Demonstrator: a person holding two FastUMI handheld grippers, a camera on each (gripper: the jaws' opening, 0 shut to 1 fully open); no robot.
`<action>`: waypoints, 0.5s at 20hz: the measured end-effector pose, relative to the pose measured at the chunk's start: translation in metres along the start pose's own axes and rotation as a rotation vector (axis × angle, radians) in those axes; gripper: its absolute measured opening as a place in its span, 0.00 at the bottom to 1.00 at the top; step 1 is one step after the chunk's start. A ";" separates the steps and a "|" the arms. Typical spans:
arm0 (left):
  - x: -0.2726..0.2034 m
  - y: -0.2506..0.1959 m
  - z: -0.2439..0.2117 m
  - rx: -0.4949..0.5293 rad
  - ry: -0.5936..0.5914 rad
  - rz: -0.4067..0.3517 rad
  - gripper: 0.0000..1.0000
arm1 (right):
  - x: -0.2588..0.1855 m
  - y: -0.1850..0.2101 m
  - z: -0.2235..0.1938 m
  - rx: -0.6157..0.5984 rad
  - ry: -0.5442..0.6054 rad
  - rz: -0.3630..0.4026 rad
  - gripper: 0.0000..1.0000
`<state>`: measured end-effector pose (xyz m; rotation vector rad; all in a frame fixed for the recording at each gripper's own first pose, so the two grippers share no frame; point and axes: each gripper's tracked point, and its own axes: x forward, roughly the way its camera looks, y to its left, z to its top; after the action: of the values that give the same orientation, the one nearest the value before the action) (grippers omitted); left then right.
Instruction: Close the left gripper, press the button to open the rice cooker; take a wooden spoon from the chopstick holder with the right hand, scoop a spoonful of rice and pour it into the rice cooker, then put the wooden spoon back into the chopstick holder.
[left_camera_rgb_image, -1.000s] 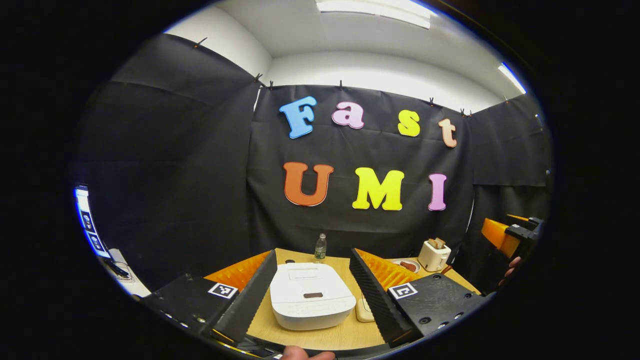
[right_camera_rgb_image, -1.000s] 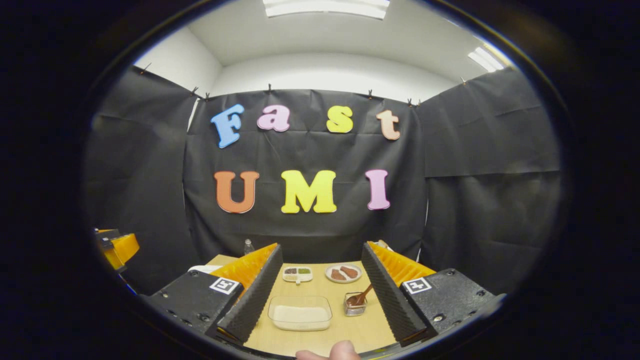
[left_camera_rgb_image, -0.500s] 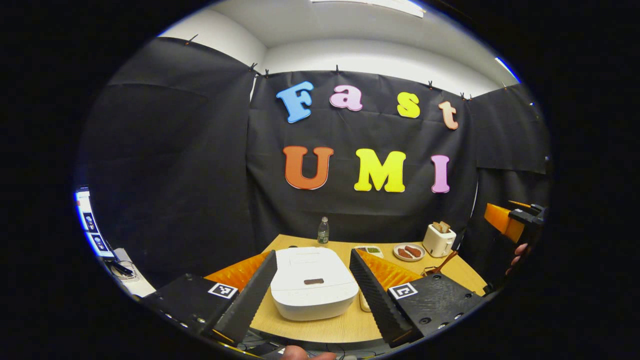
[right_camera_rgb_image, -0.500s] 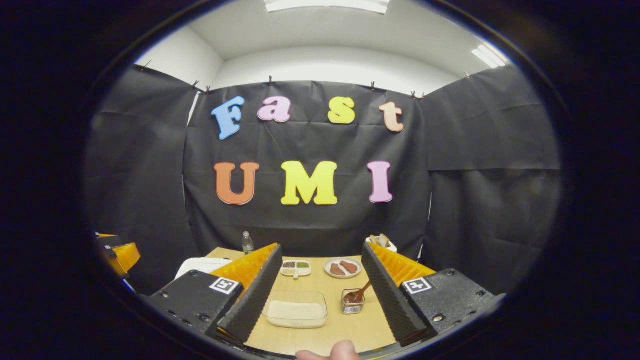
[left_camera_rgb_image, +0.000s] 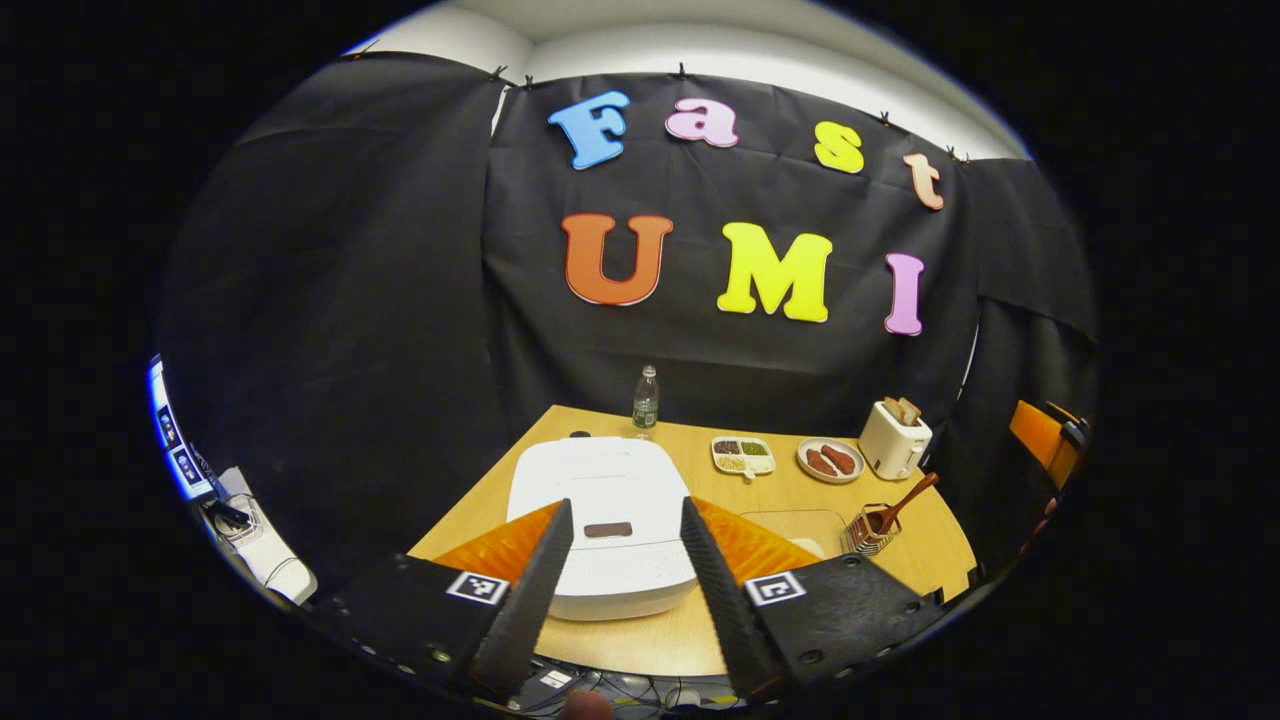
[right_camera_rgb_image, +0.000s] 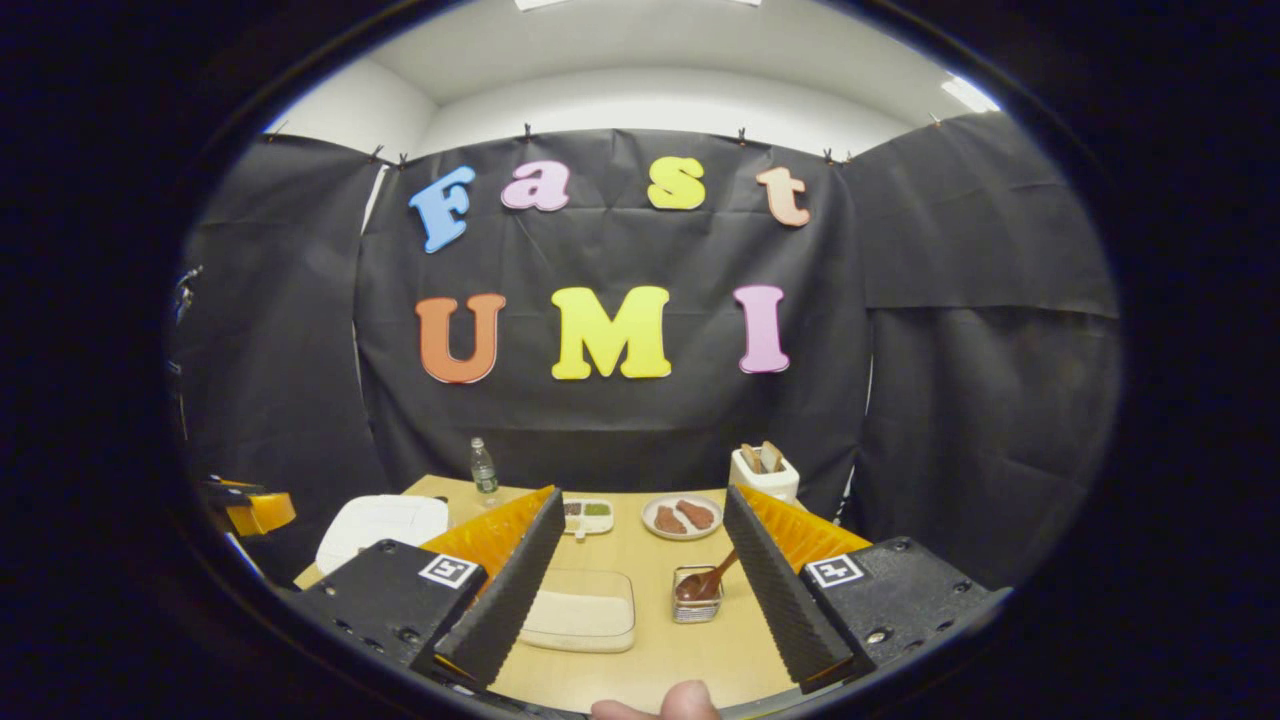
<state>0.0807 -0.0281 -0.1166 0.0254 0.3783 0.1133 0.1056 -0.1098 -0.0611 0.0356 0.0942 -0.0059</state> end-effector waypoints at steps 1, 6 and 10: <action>0.011 0.002 -0.004 0.005 0.032 0.011 0.51 | 0.006 -0.005 -0.002 0.010 0.005 -0.002 1.00; 0.046 0.001 -0.022 -0.031 0.198 -0.004 0.33 | 0.042 -0.027 -0.021 0.059 0.055 -0.023 1.00; 0.068 -0.002 -0.042 -0.087 0.301 -0.066 0.00 | 0.059 -0.032 -0.026 0.057 0.063 -0.023 1.00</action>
<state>0.1286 -0.0223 -0.1809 -0.0908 0.6742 0.0679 0.1614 -0.1415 -0.0933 0.0918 0.1571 -0.0308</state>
